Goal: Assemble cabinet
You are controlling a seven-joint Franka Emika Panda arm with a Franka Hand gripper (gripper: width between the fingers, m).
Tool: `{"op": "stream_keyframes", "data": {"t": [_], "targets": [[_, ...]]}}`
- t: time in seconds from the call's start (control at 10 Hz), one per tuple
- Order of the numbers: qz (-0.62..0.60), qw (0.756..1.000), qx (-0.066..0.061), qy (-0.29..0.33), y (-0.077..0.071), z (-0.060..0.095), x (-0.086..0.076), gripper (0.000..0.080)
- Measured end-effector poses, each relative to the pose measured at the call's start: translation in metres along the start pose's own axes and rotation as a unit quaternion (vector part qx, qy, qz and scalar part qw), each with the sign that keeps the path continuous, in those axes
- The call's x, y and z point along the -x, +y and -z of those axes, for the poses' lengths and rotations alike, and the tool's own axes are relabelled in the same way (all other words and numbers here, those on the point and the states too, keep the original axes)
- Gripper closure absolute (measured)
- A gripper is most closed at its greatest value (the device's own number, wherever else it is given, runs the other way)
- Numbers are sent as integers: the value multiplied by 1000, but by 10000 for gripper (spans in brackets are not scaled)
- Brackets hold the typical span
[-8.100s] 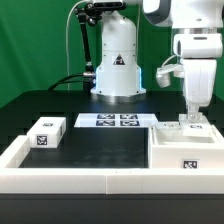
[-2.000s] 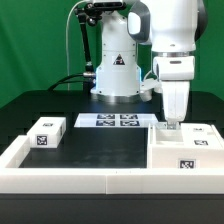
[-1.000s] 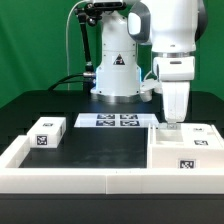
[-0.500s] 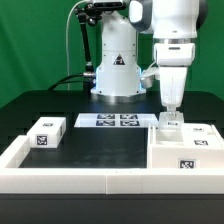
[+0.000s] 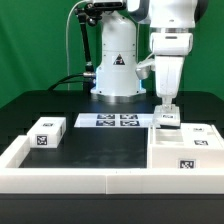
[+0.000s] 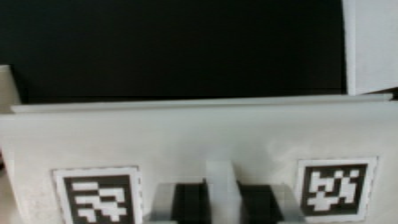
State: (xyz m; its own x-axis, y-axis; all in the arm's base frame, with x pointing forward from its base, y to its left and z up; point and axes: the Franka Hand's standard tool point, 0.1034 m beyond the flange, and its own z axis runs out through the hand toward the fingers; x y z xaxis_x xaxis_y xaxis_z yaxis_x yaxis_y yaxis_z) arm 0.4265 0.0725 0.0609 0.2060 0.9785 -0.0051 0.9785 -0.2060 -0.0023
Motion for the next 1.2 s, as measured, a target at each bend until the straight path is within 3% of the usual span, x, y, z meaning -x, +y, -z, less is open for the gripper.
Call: {"op": "stream_keyframes", "data": {"t": [0.5,1.2], "targets": [[-6,1000,8,3,23,5,-6,731],[-8,1000,5,5,23,-2,-6,731]]}}
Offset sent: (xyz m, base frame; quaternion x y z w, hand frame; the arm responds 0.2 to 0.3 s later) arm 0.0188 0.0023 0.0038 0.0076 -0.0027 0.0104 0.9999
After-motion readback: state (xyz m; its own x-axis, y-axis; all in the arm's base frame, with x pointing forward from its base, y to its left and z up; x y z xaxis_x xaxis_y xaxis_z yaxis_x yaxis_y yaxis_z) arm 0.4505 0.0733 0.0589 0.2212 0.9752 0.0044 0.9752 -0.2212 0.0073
